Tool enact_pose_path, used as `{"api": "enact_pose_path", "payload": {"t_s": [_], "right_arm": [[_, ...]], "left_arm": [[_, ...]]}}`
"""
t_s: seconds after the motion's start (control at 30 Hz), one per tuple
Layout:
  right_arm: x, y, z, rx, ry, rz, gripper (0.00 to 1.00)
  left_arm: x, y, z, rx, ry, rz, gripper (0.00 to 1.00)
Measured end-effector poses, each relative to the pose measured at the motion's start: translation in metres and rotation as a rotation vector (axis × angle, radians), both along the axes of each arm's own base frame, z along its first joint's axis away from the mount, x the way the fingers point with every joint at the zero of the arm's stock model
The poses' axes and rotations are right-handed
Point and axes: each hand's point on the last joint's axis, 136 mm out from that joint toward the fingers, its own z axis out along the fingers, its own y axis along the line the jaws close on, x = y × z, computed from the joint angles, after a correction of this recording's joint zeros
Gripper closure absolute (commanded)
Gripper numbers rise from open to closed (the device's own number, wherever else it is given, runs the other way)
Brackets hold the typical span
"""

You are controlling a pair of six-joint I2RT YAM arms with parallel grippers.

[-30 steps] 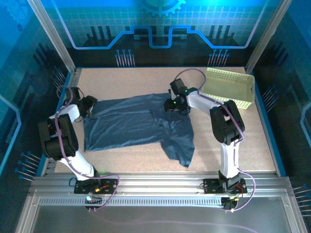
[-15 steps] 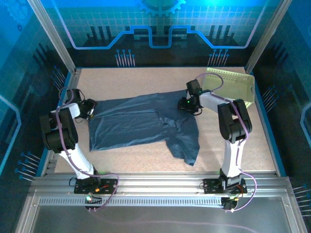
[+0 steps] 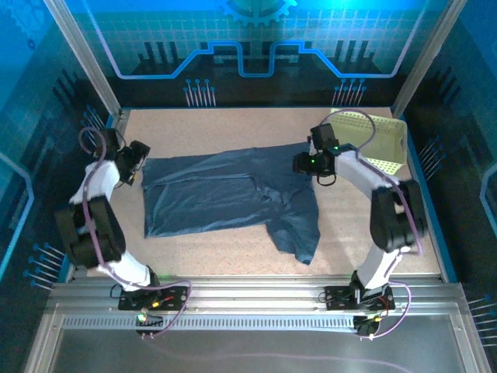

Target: Fold the inside-out t-shirt

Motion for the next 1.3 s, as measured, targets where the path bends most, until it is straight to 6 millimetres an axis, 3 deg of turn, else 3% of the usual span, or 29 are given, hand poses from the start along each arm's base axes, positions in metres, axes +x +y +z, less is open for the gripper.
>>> {"api": "enact_pose_path", "payload": {"t_s": [0.07, 0.13, 0.27, 0.37, 0.53, 0.73, 0.83, 0.93, 1.3], "right_arm": [[-0.025, 0.003, 0.021, 0.007, -0.047, 0.023, 0.38], [-0.052, 0.009, 0.026, 0.009, -0.061, 0.054, 0.37], [-0.104, 0.012, 0.008, 0.001, -0.008, 0.097, 0.36], [-0.135, 0.006, -0.010, -0.004, 0.043, 0.094, 0.35], [-0.158, -0.002, -0.015, 0.018, 0.047, 0.072, 0.34], [-0.162, 0.001, -0.016, 0.046, 0.046, 0.080, 0.34], [-0.161, 0.003, -0.015, 0.056, 0.040, 0.085, 0.33], [-0.161, 0.005, -0.014, 0.064, 0.039, 0.098, 0.33], [-0.172, -0.004, -0.027, 0.032, 0.097, 0.068, 0.33]], "left_arm": [[-0.030, -0.011, 0.018, 0.024, -0.038, 0.012, 0.12], [-0.060, -0.026, 0.019, 0.038, -0.031, 0.014, 0.13], [-0.114, -0.051, -0.014, 0.026, 0.082, 0.010, 0.15], [-0.150, -0.057, -0.041, 0.015, 0.190, 0.041, 0.16], [-0.193, -0.057, -0.066, 0.041, 0.300, 0.097, 0.19], [-0.213, -0.064, -0.100, -0.003, 0.390, 0.114, 0.29], [-0.211, -0.066, -0.112, -0.023, 0.420, 0.110, 0.39], [-0.204, -0.065, -0.119, -0.028, 0.431, 0.105, 0.47], [-0.213, -0.060, -0.124, 0.006, 0.532, 0.083, 0.71]]}}
